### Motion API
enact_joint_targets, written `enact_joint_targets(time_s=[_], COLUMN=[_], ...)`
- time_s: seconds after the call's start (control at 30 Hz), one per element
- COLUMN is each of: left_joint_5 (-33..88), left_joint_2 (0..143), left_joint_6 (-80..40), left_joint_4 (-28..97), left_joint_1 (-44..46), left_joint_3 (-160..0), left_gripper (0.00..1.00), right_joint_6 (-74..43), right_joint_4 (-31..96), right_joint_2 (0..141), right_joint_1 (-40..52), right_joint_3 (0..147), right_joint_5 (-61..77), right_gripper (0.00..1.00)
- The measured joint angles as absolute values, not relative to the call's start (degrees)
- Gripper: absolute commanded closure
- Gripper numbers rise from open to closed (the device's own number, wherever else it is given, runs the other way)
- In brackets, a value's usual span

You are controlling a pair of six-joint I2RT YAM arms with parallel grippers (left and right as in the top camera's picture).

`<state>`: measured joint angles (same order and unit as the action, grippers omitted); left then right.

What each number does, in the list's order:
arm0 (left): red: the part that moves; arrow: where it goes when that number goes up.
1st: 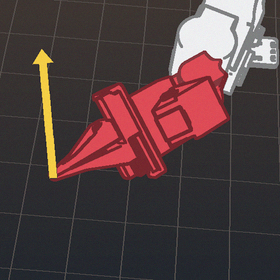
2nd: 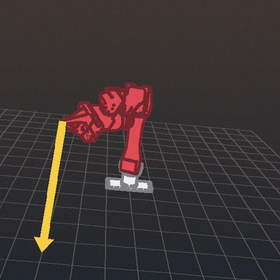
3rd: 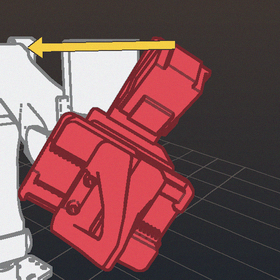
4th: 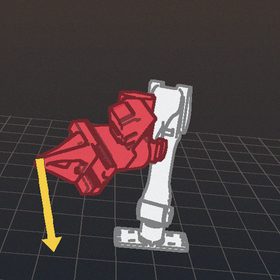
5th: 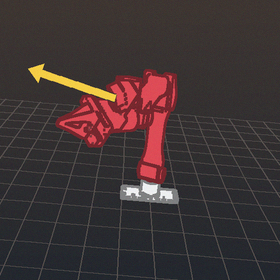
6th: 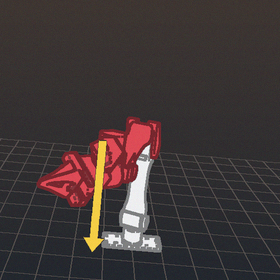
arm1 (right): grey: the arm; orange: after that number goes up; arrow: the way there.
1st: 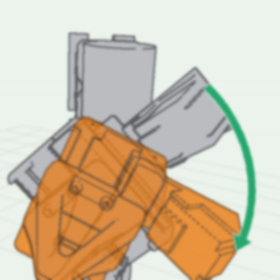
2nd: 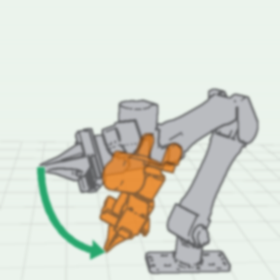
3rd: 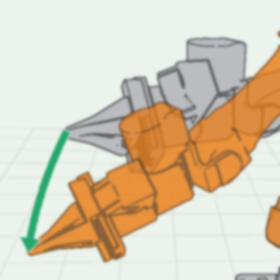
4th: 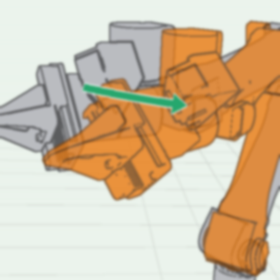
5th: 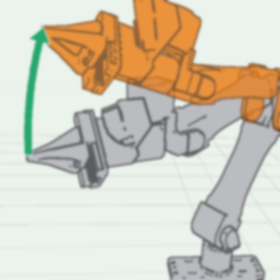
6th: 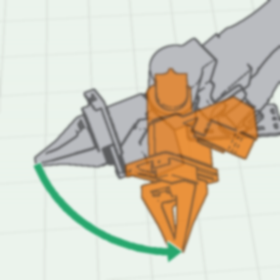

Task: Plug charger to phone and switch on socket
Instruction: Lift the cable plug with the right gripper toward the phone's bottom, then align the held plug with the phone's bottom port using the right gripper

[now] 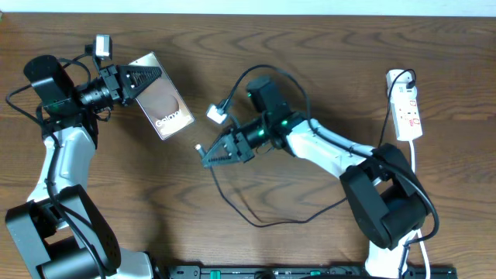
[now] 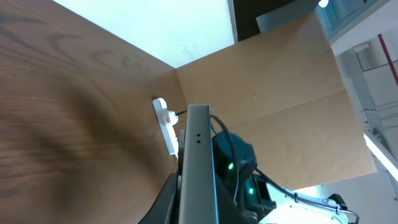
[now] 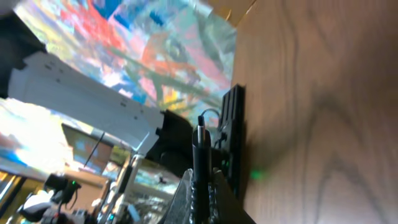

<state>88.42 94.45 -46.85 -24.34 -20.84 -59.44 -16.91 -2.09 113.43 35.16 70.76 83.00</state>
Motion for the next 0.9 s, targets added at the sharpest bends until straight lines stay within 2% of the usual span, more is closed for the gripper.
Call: enact_joint_targets(time_s=[0.9], left_joint_5=[88.4], left_joint_2=[94.45], left_joint_6=[-44.49], left_joint_4=[-24.32], left_joint_1=[-15.16], left_joint_3=[-59.44], left_gripper=[0.92], right_joint_6=[-19.99], right_joint_4=[-8.97], right_joint_2=[113.43], right_joint_1=[35.57], right_joint_3=[70.76], right_joint_5=[82.39], right_gripper=[0.99])
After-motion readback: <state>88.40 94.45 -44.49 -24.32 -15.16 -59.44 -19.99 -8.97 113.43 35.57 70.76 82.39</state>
